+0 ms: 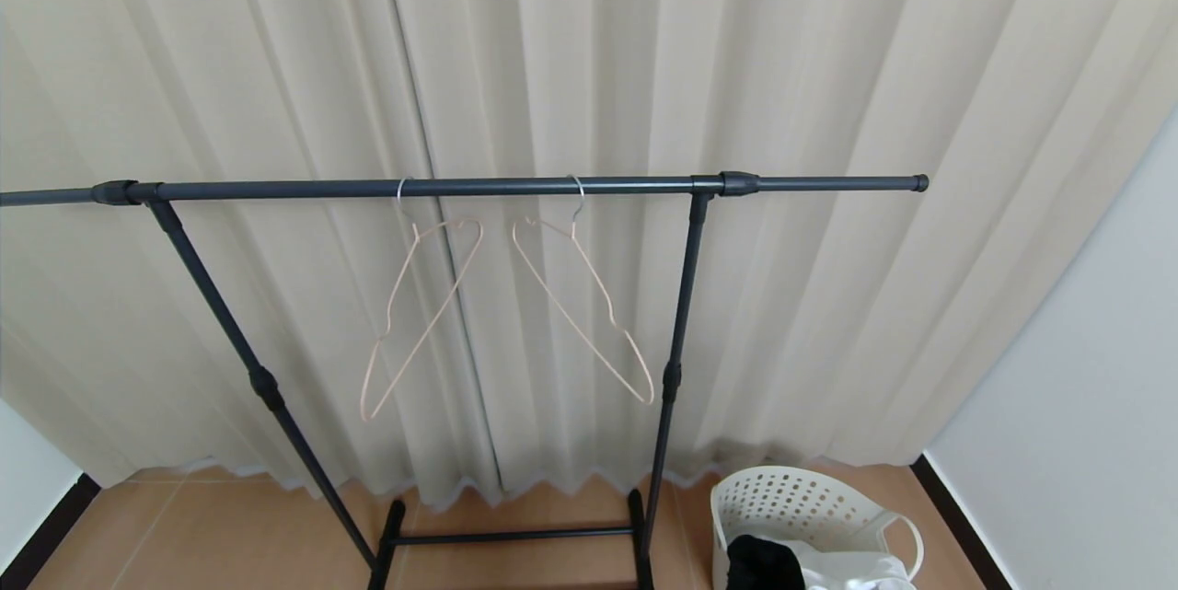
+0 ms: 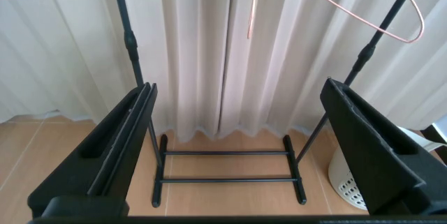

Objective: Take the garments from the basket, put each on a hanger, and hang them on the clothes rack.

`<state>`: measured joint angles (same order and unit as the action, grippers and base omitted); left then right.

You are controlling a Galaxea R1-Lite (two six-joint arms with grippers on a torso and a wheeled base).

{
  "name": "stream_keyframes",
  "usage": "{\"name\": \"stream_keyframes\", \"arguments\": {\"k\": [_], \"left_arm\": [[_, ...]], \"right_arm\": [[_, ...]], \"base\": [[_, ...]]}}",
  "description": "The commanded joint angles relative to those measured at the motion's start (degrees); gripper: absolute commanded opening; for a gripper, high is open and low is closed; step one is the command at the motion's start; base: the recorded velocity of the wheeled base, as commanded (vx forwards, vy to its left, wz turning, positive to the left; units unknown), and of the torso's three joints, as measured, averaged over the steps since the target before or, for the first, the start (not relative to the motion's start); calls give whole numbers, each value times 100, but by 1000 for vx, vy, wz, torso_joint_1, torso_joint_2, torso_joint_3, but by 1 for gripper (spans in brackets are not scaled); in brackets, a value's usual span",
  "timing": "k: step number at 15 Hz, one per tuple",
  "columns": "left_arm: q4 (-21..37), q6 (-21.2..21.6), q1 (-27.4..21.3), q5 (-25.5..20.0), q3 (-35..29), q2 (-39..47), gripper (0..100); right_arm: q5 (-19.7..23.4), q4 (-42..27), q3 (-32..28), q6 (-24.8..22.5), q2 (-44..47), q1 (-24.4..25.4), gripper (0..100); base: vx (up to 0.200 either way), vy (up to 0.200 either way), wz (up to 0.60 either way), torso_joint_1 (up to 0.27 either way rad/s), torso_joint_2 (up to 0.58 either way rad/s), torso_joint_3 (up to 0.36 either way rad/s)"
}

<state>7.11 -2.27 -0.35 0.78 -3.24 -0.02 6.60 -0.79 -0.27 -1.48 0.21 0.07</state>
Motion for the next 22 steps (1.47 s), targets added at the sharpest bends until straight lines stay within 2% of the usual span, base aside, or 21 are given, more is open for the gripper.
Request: {"name": "stream_keyframes", "arguments": {"k": [1,15,22], "left_arm": [[1,-2,0,1,-1,2,100],[1,-11,0,10,-1,2,100],[1,-11,0,10,-1,2,100]], "right_arm": [[0,0,0,-2,6,1,100],[26,0,-8,-11,6,1,100],[26,0,-8,-11,6,10,100]], "base": [[0,0,0,0,0,0],[0,0,0,0,0,0],[0,0,0,-126,300,157]]}}
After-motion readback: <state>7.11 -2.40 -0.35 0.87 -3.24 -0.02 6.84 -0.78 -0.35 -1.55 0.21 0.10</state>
